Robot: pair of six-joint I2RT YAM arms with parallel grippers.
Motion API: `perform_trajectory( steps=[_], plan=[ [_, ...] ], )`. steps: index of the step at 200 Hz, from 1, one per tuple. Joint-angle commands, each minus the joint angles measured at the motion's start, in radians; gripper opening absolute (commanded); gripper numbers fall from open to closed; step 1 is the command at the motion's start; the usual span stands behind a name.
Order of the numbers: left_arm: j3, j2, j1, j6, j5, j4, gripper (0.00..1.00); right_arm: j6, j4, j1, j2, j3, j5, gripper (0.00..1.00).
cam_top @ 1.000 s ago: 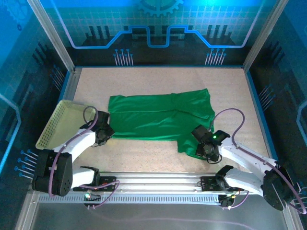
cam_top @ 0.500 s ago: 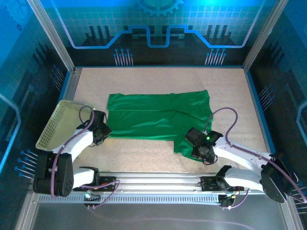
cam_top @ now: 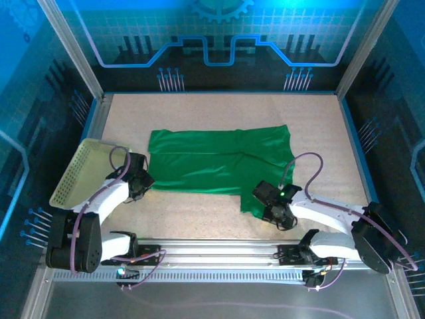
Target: Fold the inside-out t-shirt
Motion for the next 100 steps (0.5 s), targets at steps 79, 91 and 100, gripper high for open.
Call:
perform_trajectory(
  steps=[79,91,100],
  plan=[
    [0.009,-0.01,0.012,0.015,0.031,0.006,0.0,0.029,-0.049,0.001,-0.039,0.013,0.071,0.23],
    [0.002,-0.021,0.011,0.007,0.04,0.008,0.0,0.031,-0.071,-0.002,-0.066,0.023,0.092,0.14],
    [-0.004,-0.032,0.009,0.002,0.047,0.009,0.0,0.031,-0.087,-0.008,-0.086,0.028,0.105,0.09]
  ],
)
